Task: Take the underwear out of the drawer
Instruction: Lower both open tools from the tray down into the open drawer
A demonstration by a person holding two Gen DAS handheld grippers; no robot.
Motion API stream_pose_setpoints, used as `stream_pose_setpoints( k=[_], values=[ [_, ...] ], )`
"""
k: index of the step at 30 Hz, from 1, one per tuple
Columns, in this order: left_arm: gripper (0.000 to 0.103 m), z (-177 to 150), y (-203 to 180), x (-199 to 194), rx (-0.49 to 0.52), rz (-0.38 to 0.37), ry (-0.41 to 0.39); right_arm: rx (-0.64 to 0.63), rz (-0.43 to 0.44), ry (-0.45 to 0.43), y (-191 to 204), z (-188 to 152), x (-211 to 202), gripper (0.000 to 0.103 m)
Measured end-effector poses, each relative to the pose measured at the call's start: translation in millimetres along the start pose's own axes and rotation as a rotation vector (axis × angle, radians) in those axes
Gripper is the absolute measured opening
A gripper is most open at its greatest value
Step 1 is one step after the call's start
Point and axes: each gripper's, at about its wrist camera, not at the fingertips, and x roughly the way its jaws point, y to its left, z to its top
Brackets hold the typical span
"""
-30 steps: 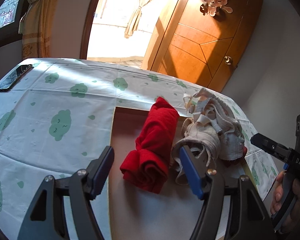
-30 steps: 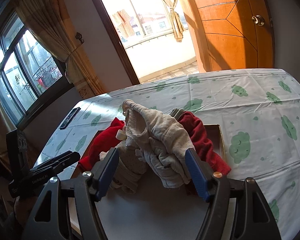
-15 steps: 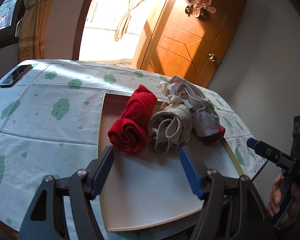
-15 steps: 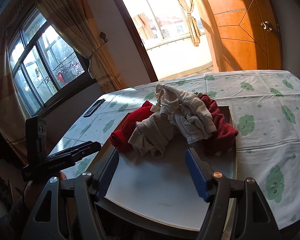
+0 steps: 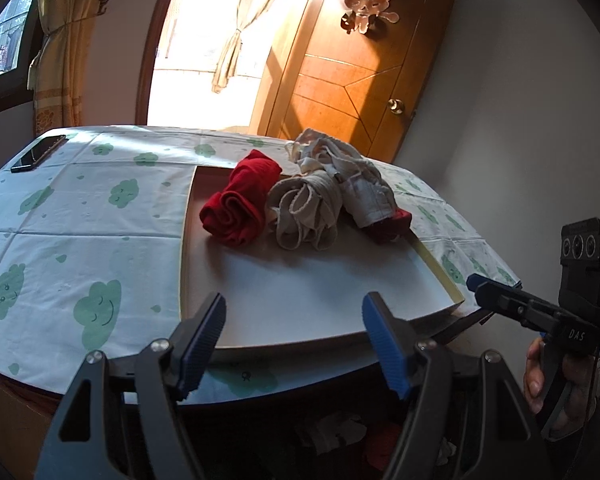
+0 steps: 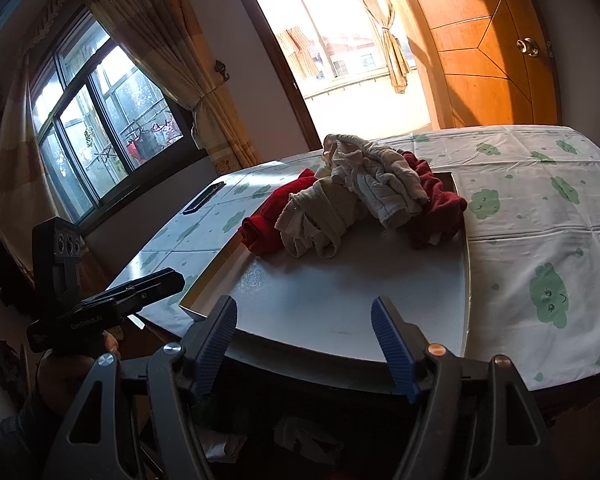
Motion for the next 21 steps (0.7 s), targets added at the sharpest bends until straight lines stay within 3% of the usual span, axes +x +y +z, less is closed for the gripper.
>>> stream_pose_setpoints(
  k=[8,21],
  values=[
    [0.071,-50.2,2.9,-6.9,0.074,0.046,0.077,0.003,-0.005,0.031,-3.2,-42.8,0.7,0.072],
    [0.071,-110.3,9.8,15.0,0.280,0.150,0.286,0.016,0.001,0.061,3.1,-104.5,13.5,0.072]
  ],
)
